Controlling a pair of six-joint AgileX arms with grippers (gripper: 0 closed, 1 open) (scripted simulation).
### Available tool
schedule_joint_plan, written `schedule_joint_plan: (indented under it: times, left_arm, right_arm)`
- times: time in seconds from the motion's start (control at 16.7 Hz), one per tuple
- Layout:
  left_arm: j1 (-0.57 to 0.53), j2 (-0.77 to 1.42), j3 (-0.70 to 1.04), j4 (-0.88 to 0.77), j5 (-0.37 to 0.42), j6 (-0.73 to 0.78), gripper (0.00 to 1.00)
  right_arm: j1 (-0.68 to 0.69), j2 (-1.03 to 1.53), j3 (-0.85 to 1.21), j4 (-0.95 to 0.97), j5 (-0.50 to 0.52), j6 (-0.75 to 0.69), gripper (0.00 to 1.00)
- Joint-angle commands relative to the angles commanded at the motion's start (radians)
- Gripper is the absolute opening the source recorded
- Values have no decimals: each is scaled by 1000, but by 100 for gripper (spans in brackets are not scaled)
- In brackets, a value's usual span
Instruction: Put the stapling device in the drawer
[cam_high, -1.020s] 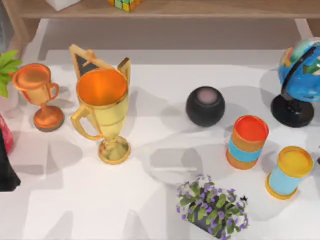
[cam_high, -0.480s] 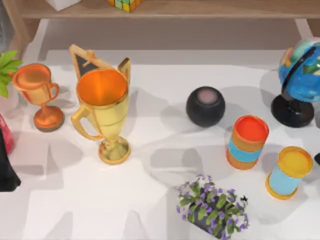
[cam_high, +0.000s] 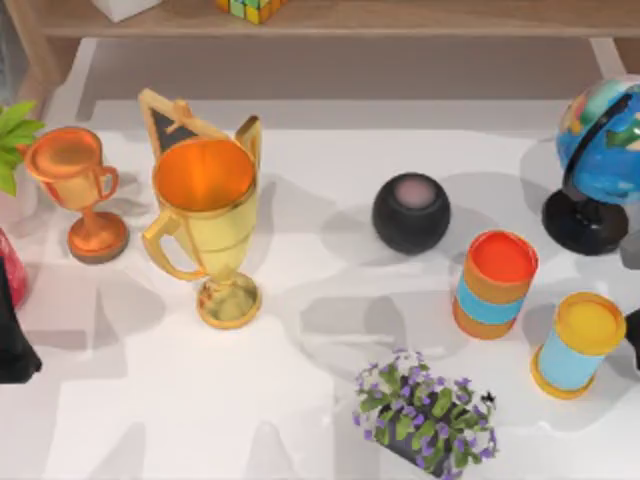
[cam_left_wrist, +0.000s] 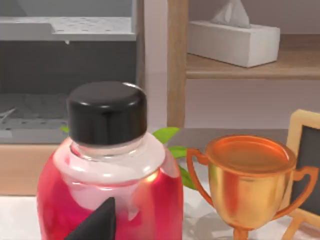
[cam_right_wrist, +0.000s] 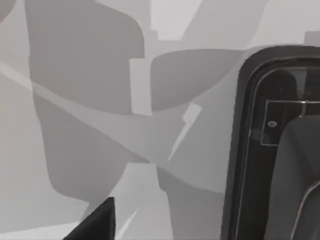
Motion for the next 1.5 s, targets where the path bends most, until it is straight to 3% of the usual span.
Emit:
schedule_joint_plan:
  times: [0.18,0.96,1.5]
  left_arm:
    - [0,0,0,0,0,0,100]
    - [0,0,0,0,0,0,100]
    - [0,0,0,0,0,0,100]
  right_arm:
    - [0,0,0,0,0,0,100]
    - [0,0,0,0,0,0,2]
    - [1,-1,0,0,0,1,0]
